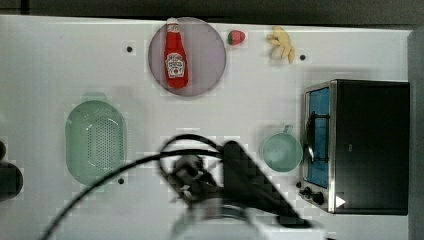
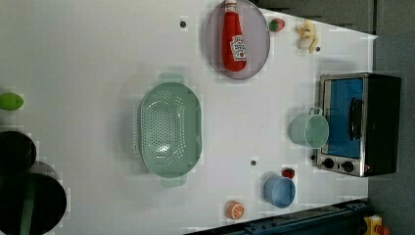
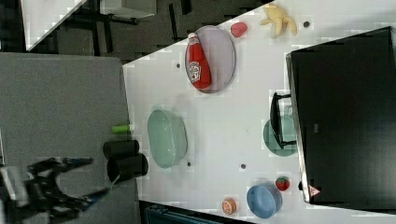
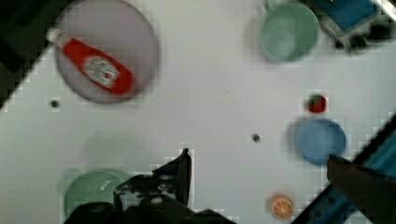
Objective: Drag strainer left to right.
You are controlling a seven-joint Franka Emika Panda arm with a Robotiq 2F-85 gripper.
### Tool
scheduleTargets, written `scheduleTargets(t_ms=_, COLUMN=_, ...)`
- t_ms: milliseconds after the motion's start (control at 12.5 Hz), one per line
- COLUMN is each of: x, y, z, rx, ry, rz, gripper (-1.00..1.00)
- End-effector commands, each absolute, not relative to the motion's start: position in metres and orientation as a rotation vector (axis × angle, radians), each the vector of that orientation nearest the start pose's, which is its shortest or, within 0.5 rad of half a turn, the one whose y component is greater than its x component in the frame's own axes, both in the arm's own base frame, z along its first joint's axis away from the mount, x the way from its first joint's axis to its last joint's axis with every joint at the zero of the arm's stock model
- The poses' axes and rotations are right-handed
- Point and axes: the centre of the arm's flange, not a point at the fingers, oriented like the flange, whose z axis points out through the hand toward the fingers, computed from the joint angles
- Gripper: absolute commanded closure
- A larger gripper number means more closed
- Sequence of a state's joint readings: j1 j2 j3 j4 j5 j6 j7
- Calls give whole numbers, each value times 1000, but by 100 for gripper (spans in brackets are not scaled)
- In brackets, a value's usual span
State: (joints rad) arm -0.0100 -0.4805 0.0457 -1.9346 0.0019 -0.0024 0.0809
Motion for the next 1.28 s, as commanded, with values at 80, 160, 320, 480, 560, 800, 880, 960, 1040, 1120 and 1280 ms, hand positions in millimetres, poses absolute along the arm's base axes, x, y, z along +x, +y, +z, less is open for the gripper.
scheduleTargets(t_ms=80, x=430, y=122, z=591, rx=-2976, ry=1237, rz=37, gripper=-100)
scheduleTargets(t_ms=160, x=433, y=154, z=577, rx=-2973, ry=1276, rz=19, gripper=-100)
scheduleTargets(t_ms=320, x=436, y=214, z=543, rx=-2938, ry=1387, rz=0, gripper=-100)
scheduleTargets(t_ms=480, x=436, y=268, z=502, rx=-2871, ry=1499, rz=-1, gripper=-100)
scheduleTargets(t_ms=560, x=436, y=290, z=479, rx=-2828, ry=1558, rz=11, gripper=-100)
scheduleTargets(t_ms=800, x=434, y=330, z=414, rx=-2643, ry=1784, rz=70, gripper=-100)
scheduleTargets(t_ms=880, x=434, y=335, z=391, rx=-2581, ry=1858, rz=96, gripper=-100)
scheduleTargets(t_ms=960, x=433, y=337, z=369, rx=-2525, ry=1924, rz=123, gripper=-100)
scheduleTargets(t_ms=1040, x=433, y=337, z=347, rx=-2472, ry=1986, rz=150, gripper=-100)
scheduleTargets(t_ms=1120, x=432, y=335, z=325, rx=-2425, ry=2035, rz=175, gripper=-100)
scheduleTargets(t_ms=1280, x=433, y=334, z=282, rx=-2338, ry=2082, rz=214, gripper=-100)
